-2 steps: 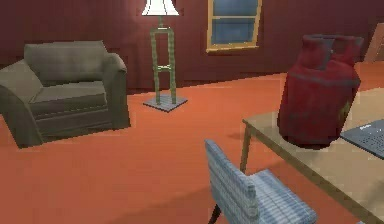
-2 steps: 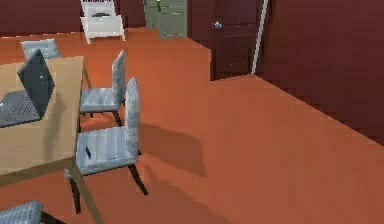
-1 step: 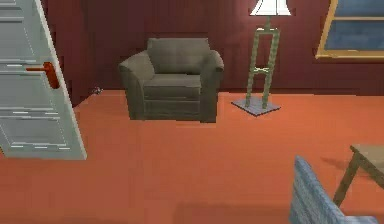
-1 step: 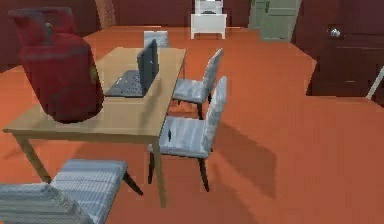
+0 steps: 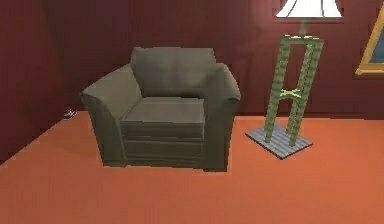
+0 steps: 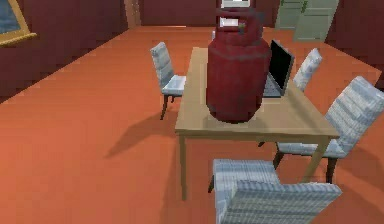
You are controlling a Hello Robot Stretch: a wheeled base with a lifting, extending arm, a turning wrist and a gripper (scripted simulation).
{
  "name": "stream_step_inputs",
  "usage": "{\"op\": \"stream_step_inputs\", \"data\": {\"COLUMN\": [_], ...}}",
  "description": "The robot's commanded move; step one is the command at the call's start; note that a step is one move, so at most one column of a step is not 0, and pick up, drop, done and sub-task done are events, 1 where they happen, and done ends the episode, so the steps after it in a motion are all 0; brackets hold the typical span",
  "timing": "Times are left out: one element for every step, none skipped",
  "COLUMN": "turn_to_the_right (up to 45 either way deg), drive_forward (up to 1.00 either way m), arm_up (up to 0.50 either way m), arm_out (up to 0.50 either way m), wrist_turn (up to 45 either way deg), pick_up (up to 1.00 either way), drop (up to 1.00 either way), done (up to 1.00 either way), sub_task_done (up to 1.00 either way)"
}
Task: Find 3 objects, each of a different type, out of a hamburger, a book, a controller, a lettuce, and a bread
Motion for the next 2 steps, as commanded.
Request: {"op": "stream_step_inputs", "data": {"turn_to_the_right": [-12.0,0.0], "drive_forward": [0.00,0.10], "arm_up": [0.00,0.00], "arm_out": [0.00,0.00], "wrist_turn": [0.0,0.0], "pick_up": [0.00,0.00], "drop": [0.00,0.00], "done": [0.00,0.00], "sub_task_done": [0.00,0.00]}}
